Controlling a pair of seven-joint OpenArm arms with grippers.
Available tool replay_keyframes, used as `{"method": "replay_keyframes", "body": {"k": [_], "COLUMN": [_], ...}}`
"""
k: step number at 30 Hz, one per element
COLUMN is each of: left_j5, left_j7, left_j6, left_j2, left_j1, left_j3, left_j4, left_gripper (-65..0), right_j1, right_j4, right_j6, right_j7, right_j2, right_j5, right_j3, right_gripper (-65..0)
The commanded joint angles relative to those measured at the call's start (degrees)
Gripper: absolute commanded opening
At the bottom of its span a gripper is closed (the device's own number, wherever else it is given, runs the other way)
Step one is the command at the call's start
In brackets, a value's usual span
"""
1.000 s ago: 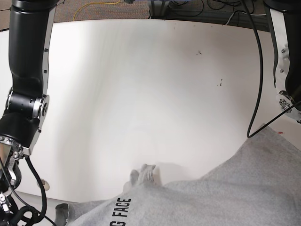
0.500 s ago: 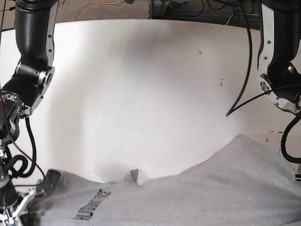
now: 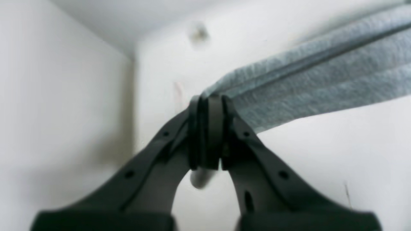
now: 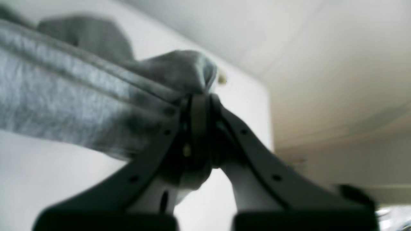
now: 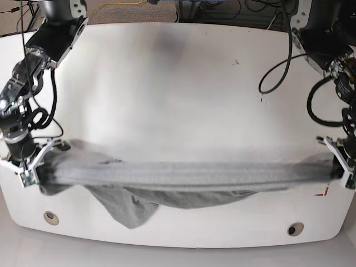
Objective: Layout the t-shirt on the table in an organized manner, then fold the t-shirt properly
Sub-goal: 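Lay the stretched shirt down flat, pulling both grippers back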
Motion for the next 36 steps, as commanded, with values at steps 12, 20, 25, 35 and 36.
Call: {"method": "replay_keyframes", "body": {"k": [12, 20, 25, 35, 36], "left_j5": [2.6, 2.7, 2.9, 3.1, 3.1], "left_j7": [-9.1, -15.8, -17.1, -17.2, -17.2], "left_j6": [0.1, 0.1, 0.1, 0.1, 0.1], "left_j2": [0.3, 0.4, 0.2, -1.5, -1.5], "left_j1": [27.8, 38.3, 40.0, 37.7, 36.3], "left_j3": [-6.6, -6.7, -6.7, -4.8, -4.2], "left_j4": [0.6, -0.1, -1.4, -2.3, -2.5], "left_gripper": [-64.4, -64.4, -64.4, -64.4, -64.4], "right_j1": [-20.5, -27.0, -28.8, -29.9, -30.0], "right_j4": [1.3, 1.2, 1.1, 1.1, 1.1], "right_j6": [-1.1, -1.1, -1.1, -1.1, -1.1], "right_j7": [5.7, 7.6, 7.6, 7.2, 7.2], "right_j2": [-10.5, -13.8, -14.5, -14.6, -14.6], "right_j5": [-1.7, -1.7, -1.7, -2.2, -2.2], "right_j3": [9.5, 10.2, 10.4, 10.4, 10.4], "right_gripper": [-64.7, -64.7, -64.7, -64.7, -64.7]}}
